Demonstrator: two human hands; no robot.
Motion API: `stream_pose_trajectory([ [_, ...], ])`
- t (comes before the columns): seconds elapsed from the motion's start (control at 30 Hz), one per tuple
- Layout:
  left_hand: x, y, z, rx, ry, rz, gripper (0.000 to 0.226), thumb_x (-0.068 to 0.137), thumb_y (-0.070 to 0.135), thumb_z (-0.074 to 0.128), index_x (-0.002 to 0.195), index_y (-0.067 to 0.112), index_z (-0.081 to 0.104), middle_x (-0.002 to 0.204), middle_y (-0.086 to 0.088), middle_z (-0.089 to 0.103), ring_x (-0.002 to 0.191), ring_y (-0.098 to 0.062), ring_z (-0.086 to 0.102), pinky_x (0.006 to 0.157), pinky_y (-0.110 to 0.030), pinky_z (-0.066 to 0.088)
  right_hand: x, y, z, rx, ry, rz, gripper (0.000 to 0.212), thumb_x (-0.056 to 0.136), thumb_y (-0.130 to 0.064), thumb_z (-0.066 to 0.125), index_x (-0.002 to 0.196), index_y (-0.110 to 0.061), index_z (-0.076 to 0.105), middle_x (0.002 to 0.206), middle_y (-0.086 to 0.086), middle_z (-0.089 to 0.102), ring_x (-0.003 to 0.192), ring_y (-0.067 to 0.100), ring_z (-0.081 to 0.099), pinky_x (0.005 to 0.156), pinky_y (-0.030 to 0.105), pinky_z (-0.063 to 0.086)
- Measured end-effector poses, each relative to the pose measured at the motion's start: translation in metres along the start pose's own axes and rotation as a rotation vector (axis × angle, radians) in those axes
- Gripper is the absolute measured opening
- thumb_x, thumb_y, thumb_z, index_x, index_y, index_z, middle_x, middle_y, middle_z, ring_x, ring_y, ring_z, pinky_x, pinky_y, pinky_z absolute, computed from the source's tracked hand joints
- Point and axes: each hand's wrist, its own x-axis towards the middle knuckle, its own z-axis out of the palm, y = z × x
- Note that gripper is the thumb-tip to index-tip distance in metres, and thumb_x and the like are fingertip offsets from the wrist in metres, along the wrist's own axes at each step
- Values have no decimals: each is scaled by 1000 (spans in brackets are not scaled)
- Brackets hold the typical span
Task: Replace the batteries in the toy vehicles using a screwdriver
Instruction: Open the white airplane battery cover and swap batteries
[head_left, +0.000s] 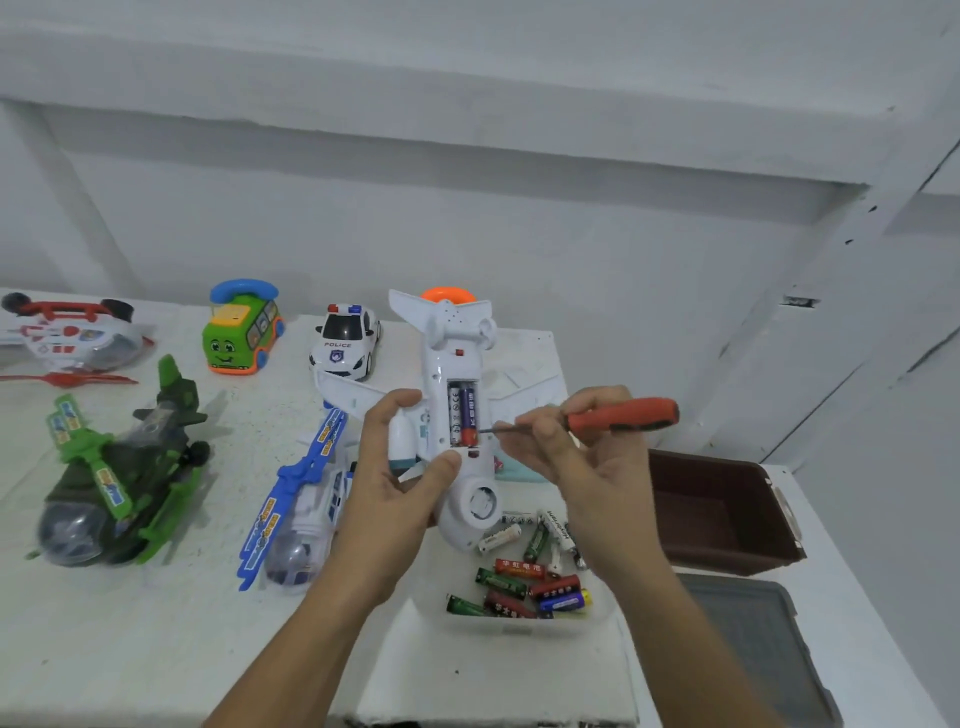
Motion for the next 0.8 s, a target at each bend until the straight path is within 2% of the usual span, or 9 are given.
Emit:
stream_pose_trajectory([
  [0.07,-2,0,1,-19,20,-4,49,93,4,59,121,42,43,95,7,75,76,-13,71,63,-37,59,-6,7,4,-18,-58,-78,18,89,0,59,96,-15,52,91,26,64,91,35,71,83,42,58],
  [0.13,-3,0,2,-23,30,-1,49,93,4,59,120,42,43,96,7,75,77,-15,71,66,-43,59,-10,14,4,-78,-103,-156,32,91,3,57,92,-29,58,93,23,65,96,35,70,85,45,57],
  [0.23,-5,0,5,-29,37,-2,48,93,4,58,119,42,43,95,7,75,74,-15,71,66,-44,59,-13,22,1,-193,-141,-208,33,92,0,59,90,-32,58,96,14,68,99,30,69,89,47,55],
  [0.3,-6,-2,5,-33,40,-9,48,94,3,57,118,42,43,95,8,75,73,-15,71,66,-44,59,-10,24,-5,-285,-166,-228,36,91,2,60,89,-33,59,95,4,69,99,23,69,89,41,55],
  [0.37,-7,-3,6,-41,48,-18,48,94,3,57,118,42,43,96,6,75,73,-17,72,66,-44,59,-8,22,-7,-387,-218,-272,25,91,-4,60,88,-29,60,94,-5,68,97,16,68,86,30,55],
  [0.5,-3,0,9,-69,56,-16,48,93,2,58,118,42,43,98,1,75,75,-21,73,65,-43,59,0,34,-11,-408,-241,-365,14,88,-9,57,90,-22,62,96,-9,67,98,7,67,86,19,52],
  [0.57,1,3,11,-67,51,3,48,93,2,57,117,42,43,97,4,76,75,-19,73,67,-44,60,12,47,-12,-321,-258,-414,7,90,-15,64,92,-21,66,102,-8,70,96,12,70,87,22,52],
  [0.67,4,7,13,-61,48,28,48,94,2,57,119,40,43,97,9,75,77,-18,73,70,-48,59,10,46,-7,-175,-186,-527,5,95,-20,63,91,-20,66,96,17,69,93,27,71,85,30,56],
  [0.8,6,7,15,-41,50,29,50,93,3,59,119,45,45,94,9,75,80,-26,67,74,-63,53,-8,25,3,-99,-115,-615,37,93,-5,58,105,-40,61,100,15,64,97,38,69,79,54,57],
])
